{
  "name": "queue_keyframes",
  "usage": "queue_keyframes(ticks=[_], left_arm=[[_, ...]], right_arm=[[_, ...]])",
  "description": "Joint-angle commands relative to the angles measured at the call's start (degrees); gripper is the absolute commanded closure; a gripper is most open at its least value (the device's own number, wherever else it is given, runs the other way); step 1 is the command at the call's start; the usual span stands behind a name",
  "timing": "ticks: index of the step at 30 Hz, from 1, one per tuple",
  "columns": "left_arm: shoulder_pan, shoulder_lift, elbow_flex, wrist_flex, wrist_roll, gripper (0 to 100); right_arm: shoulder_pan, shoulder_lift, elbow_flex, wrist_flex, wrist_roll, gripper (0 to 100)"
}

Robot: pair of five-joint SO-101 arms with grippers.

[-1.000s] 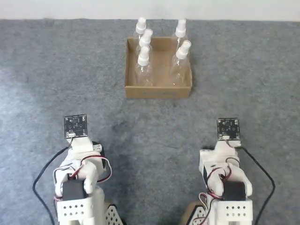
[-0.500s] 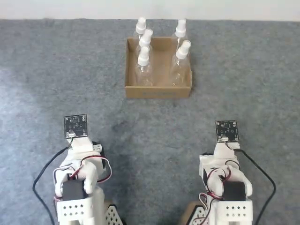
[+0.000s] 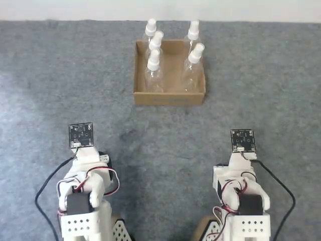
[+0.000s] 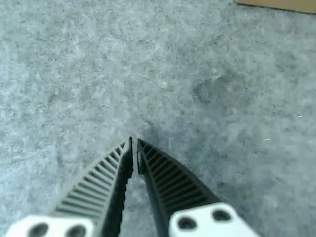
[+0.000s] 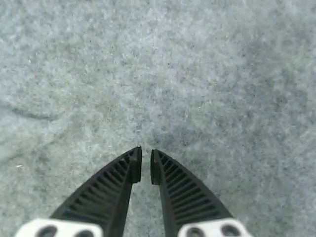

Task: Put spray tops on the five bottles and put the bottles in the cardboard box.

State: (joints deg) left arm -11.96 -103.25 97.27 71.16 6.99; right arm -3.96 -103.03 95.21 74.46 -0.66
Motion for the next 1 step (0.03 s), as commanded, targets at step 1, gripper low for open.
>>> queue_keyframes(ticks=[1], left_arm=[[-0.26,0.18,-0.75,0.26,-0.35,99]], right_arm=[[0.75,-0.75,1.23,0.57,-0.26,98.3]])
